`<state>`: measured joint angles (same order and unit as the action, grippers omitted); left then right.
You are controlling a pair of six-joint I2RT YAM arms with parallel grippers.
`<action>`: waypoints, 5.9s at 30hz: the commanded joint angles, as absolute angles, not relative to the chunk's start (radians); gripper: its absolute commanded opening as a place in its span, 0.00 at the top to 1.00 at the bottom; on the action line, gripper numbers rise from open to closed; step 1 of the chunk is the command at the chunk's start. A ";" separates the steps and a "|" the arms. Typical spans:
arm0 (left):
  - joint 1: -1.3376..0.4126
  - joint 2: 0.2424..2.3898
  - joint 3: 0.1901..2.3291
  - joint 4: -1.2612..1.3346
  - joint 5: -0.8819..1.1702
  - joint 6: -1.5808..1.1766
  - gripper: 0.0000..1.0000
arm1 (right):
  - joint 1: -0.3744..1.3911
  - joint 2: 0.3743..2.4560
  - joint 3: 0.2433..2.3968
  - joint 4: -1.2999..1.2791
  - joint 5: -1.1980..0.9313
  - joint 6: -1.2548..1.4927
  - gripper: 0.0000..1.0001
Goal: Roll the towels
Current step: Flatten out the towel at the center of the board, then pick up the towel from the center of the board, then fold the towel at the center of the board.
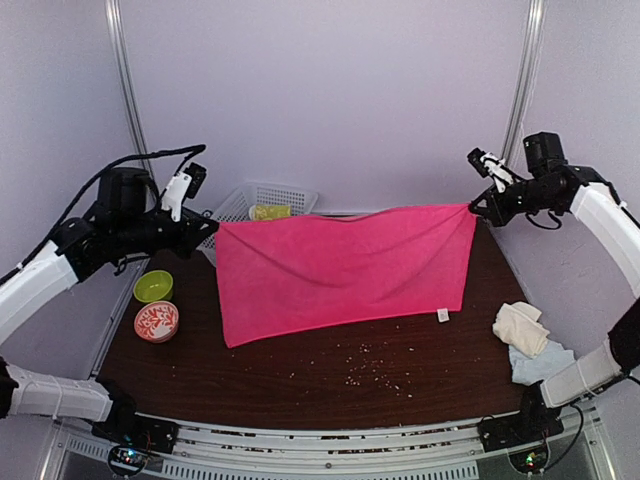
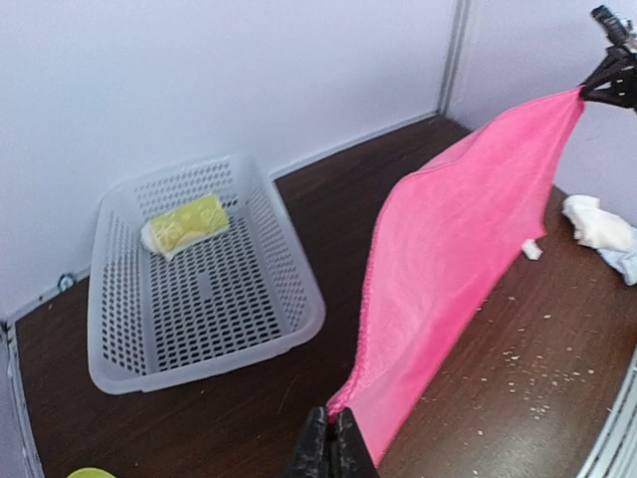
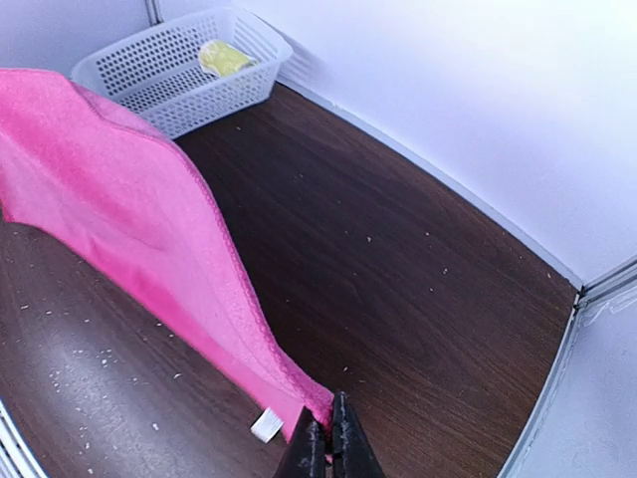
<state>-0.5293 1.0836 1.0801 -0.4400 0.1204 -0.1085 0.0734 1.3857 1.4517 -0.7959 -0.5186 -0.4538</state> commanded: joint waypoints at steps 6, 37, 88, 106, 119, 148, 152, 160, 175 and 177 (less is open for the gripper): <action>-0.528 0.664 0.994 -0.450 0.393 -0.034 1.00 | 0.069 0.903 1.288 -0.977 -0.705 -0.521 1.00; -0.524 1.509 0.932 -0.295 -0.136 -0.283 1.00 | 0.006 1.879 1.385 -0.733 -0.537 -0.491 1.00; -0.457 1.456 0.914 -0.387 -0.065 -0.293 1.00 | 0.081 1.991 1.553 -0.728 -0.384 -0.660 1.00; -0.459 1.361 0.879 -0.489 0.080 -0.302 1.00 | 0.060 1.860 1.437 -0.842 -0.474 -0.869 1.00; -0.460 1.374 0.877 -0.630 0.174 -0.331 1.00 | 0.011 1.739 1.303 -0.884 -0.492 -0.950 1.00; -0.529 1.258 0.785 -0.778 0.266 -0.367 1.00 | -0.014 1.607 1.098 -0.992 -0.475 -1.175 1.00; -0.539 1.252 0.773 -0.788 0.279 -0.370 1.00 | -0.014 1.605 1.072 -0.982 -0.468 -1.177 1.00; -0.618 1.273 0.762 -0.783 0.309 -0.375 1.00 | -0.014 1.581 1.045 -0.984 -0.458 -1.190 1.00; -0.647 1.262 0.734 -0.801 0.269 -0.405 1.00 | -0.022 1.562 1.007 -1.007 -0.427 -1.222 1.00; -0.647 1.254 0.733 -0.801 0.269 -0.405 1.00 | -0.028 1.567 1.011 -1.011 -0.426 -1.225 1.00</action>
<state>-0.6422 1.2697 0.7387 -0.7841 0.2836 -0.3927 -0.0097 1.5909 1.0138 -0.9901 -0.4507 -1.2087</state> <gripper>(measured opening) 0.002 0.006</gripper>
